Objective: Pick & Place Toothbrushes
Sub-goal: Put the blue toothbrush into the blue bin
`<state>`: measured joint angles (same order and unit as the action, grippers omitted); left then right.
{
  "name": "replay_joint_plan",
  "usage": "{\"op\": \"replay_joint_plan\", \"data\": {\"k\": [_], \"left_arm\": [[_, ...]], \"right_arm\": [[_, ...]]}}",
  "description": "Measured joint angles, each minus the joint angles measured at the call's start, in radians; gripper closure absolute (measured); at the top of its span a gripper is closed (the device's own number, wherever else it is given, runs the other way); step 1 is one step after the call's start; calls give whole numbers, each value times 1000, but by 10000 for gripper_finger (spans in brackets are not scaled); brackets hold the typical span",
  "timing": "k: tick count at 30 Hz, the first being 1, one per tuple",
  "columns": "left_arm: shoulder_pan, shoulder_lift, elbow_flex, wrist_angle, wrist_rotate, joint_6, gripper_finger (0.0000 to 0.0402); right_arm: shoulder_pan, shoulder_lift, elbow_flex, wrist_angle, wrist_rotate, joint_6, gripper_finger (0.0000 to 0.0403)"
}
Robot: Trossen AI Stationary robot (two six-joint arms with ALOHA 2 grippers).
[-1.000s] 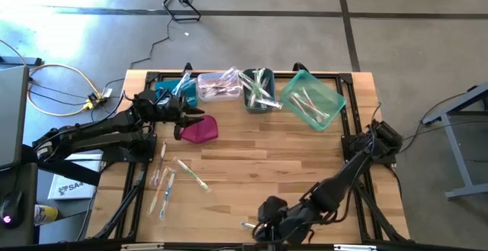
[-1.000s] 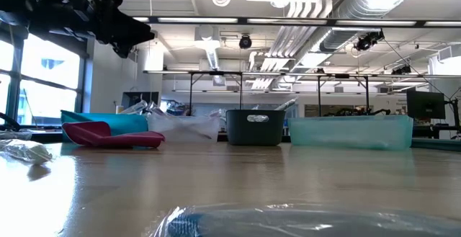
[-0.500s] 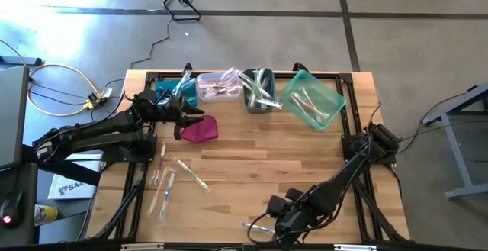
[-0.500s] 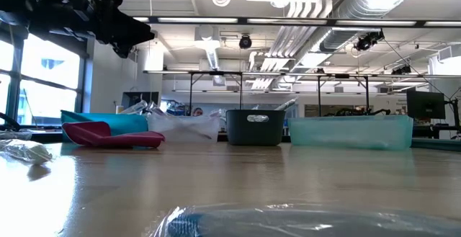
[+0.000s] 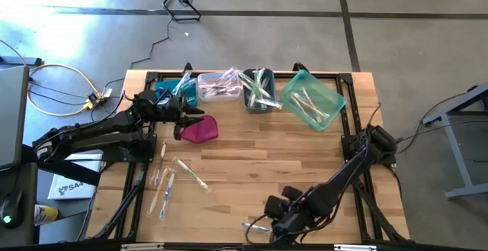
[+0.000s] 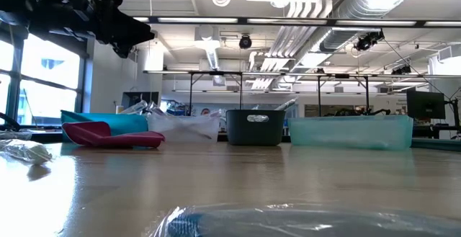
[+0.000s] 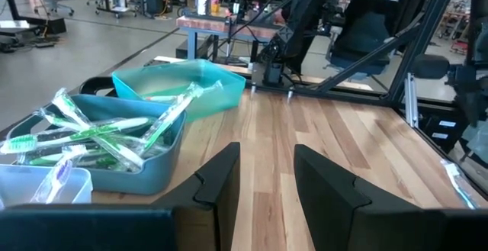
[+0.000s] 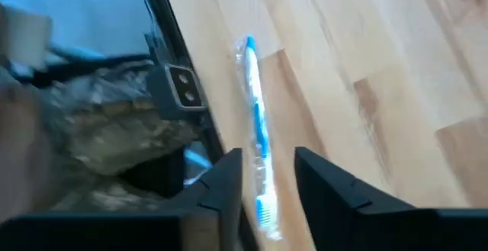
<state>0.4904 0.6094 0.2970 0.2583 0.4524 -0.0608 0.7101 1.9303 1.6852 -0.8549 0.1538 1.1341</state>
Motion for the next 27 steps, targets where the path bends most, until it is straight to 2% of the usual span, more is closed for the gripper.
{"op": "replay_joint_plan", "data": {"k": [6, 14, 18, 27], "left_arm": [[0, 0, 0, 0, 2, 1, 280], [0, 0, 0, 0, 1, 3, 280], [0, 0, 0, 0, -1, 3, 280], [0, 0, 0, 0, -1, 3, 280]], "right_arm": [[14, 100, -2, 24, -15, -106, 258], [12, 197, -2, 67, -30, -110, 256], [13, 242, -2, 100, -74, -110, 256], [17, 271, -2, 109, -69, -110, 256]]}}
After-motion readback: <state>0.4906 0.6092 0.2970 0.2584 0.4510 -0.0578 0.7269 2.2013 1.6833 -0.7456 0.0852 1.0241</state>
